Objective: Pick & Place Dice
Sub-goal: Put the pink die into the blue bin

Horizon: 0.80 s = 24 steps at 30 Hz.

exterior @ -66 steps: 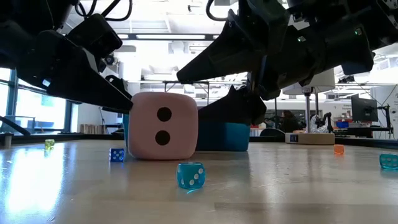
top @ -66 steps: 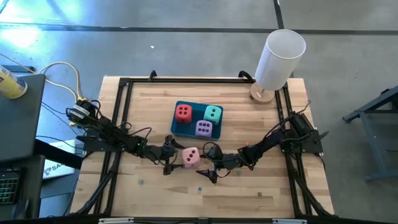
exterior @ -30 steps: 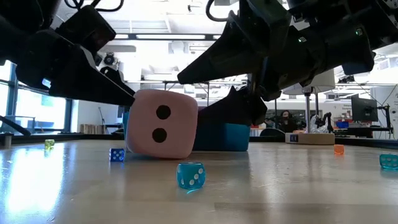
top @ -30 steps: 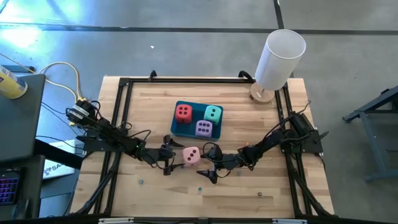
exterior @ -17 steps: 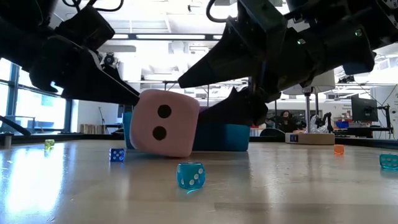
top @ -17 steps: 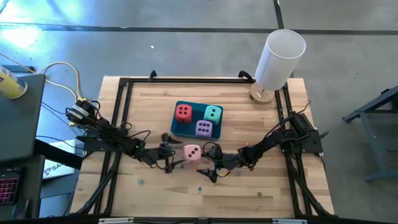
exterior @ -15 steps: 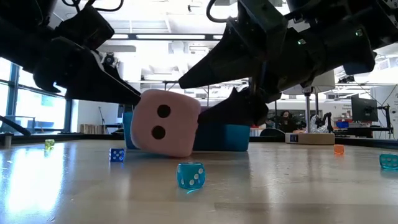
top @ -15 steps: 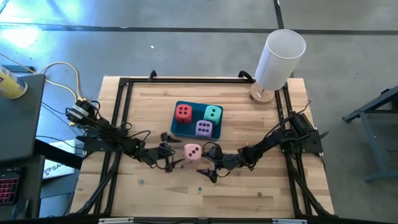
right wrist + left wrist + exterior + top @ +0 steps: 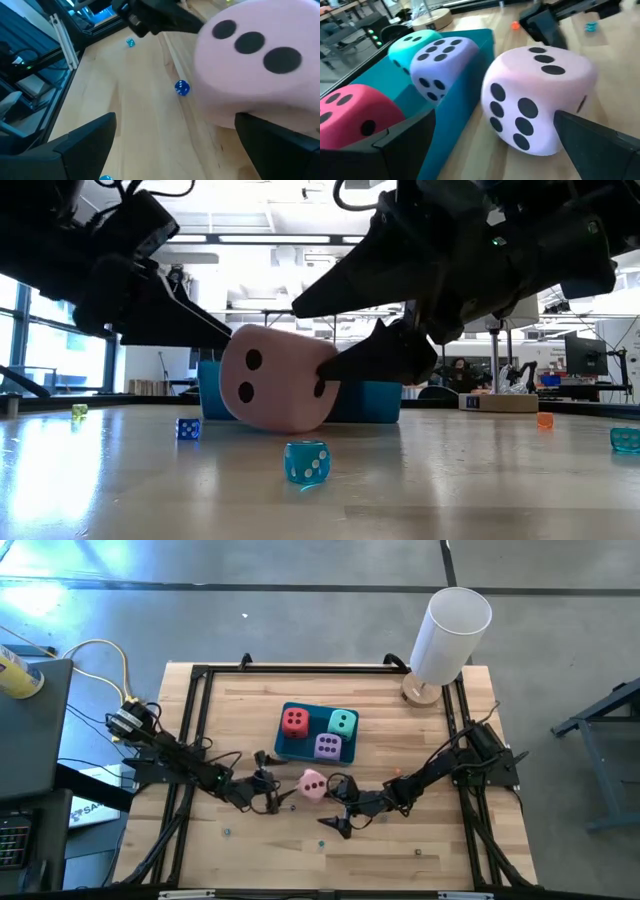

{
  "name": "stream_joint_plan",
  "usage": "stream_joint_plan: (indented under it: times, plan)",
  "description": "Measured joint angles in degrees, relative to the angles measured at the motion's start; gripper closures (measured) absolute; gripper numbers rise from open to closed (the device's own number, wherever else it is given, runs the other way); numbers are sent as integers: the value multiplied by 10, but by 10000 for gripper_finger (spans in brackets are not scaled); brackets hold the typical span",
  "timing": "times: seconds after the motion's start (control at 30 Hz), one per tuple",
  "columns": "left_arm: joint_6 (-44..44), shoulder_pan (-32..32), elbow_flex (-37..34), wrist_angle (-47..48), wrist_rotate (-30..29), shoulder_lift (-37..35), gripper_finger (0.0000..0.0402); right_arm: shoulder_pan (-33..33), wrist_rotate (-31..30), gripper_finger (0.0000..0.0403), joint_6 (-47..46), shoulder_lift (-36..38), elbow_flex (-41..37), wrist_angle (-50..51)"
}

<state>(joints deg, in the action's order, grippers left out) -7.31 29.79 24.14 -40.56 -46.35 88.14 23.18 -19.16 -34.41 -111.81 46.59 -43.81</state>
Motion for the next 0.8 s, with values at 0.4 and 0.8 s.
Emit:
stream_joint_plan:
  times: [0.4, 0.8]
  plan:
    - [-2, 24, 0, -3, 20, 0, 2, -1, -15, 3, 2, 0, 0, -2]
    - [-45, 29, 0, -21, 30, 0, 2, -1, -17, 3, 2, 0, 0, 2]
